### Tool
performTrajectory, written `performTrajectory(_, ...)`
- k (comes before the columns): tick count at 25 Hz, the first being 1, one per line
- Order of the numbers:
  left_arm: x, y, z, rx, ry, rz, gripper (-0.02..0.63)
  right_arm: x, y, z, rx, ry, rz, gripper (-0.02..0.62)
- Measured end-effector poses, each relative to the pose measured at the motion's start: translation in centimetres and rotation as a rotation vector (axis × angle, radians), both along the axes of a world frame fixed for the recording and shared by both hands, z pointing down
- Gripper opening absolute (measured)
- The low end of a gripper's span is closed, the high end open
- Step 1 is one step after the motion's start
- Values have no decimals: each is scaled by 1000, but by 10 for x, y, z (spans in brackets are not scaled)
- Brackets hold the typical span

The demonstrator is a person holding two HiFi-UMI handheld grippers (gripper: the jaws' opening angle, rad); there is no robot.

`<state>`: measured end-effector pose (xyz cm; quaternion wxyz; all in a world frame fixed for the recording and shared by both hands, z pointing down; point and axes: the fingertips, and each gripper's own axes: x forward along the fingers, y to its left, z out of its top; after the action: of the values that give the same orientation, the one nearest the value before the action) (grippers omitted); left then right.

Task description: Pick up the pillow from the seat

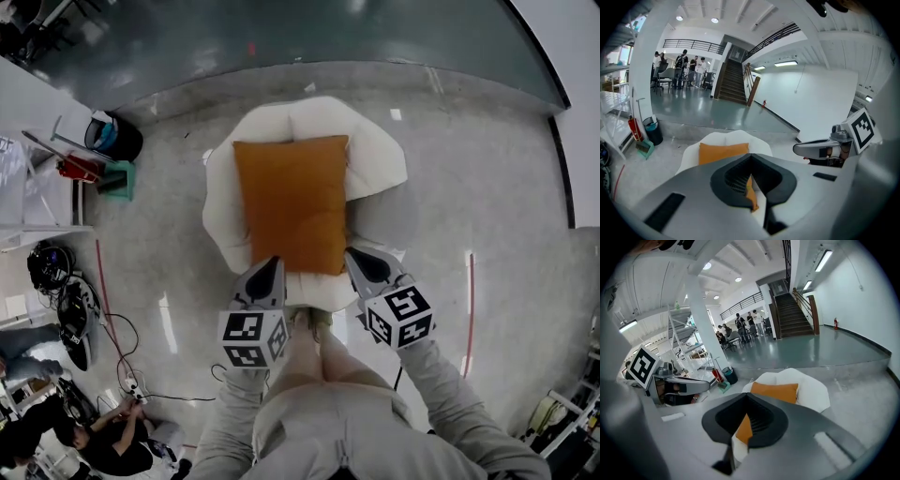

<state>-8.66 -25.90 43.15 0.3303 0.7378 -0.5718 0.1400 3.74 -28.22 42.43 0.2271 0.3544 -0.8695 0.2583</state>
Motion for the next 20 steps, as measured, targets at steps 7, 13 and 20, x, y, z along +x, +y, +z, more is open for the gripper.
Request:
performTrajectory(7,-17,-22,73,-35,3,-1,2,-11,-25,61,-22,7,32,0)
performTrajectory(13,-29,-30,152,-84,16,-17,2,-6,-39,138,-59,29,69,-1)
performTrajectory(20,-43,-46,240,-105,-24,5,33,7,-50,239,-135,84,61,33)
